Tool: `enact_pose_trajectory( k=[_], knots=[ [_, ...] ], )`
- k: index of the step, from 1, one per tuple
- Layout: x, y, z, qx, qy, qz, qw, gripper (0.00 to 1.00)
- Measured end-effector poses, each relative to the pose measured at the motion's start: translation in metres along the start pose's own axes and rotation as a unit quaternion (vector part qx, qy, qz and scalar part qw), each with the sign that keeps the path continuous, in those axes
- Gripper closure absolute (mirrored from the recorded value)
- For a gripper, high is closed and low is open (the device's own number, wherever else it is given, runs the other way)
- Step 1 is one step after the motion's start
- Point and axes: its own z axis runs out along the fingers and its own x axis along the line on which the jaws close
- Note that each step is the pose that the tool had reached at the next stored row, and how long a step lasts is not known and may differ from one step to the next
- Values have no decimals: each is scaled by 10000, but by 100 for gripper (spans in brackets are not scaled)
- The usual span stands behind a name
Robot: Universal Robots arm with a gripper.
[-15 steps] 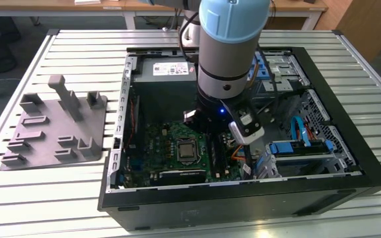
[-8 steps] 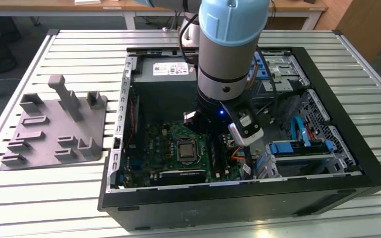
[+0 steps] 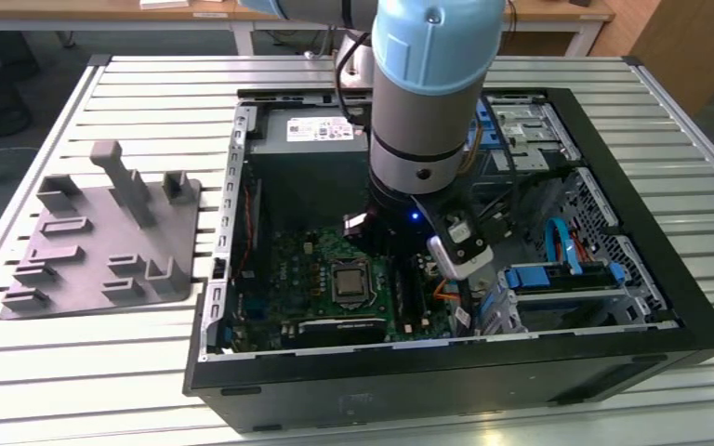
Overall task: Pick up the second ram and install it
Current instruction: 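Insert the second ram into the second slot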
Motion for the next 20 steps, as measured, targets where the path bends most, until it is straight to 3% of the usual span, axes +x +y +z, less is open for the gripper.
enact_pose_trajectory(
  k=[5, 11, 20],
  knots=[
    [1, -7, 32, 1, 6, -135, 9999, 86],
    [1, -24, 64, 10, -3, 86, 10000, 86],
    [0, -78, 68, 12, -5, 116, 9999, 86]
  ],
)
